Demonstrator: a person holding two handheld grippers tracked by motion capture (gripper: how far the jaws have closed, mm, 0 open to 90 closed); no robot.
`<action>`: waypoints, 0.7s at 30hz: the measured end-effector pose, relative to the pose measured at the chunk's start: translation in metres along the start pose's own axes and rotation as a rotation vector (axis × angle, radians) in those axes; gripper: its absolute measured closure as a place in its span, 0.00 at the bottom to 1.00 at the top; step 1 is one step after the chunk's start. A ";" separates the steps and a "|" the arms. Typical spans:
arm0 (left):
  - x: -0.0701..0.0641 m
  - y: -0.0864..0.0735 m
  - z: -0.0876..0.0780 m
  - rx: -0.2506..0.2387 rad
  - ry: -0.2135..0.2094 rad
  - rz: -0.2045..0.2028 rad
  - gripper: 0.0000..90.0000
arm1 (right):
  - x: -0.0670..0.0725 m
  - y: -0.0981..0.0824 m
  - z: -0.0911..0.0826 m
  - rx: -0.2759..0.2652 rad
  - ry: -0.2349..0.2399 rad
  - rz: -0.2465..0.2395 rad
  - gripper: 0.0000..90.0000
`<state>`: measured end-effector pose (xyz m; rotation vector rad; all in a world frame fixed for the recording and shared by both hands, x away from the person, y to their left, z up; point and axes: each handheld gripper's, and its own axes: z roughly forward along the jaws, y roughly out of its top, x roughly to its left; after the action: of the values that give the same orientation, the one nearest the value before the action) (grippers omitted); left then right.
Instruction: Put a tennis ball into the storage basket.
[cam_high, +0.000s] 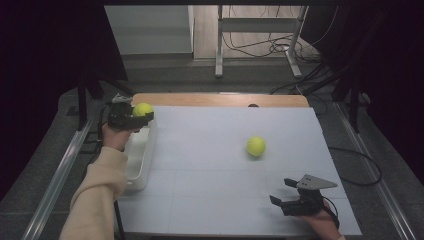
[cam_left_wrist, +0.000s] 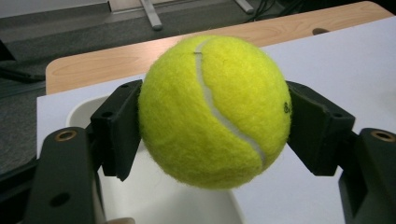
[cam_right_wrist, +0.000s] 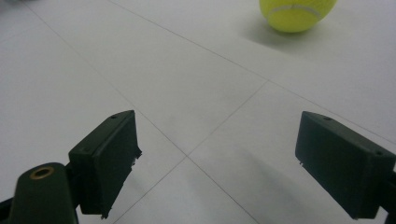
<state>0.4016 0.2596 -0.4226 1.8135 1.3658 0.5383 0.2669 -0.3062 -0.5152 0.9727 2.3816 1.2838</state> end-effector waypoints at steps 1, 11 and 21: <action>0.001 0.000 0.001 0.005 0.006 0.000 0.30 | 0.000 0.000 0.000 0.000 0.000 0.000 0.15; 0.009 0.000 0.010 0.050 0.039 -0.008 0.30 | 0.000 0.000 0.000 -0.001 0.000 -0.001 0.15; 0.015 -0.002 0.016 0.097 0.066 0.000 0.30 | 0.000 0.000 0.000 -0.001 -0.002 -0.002 0.15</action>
<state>0.4170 0.2689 -0.4352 1.8874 1.4589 0.5445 0.2667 -0.3063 -0.5152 0.9699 2.3796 1.2826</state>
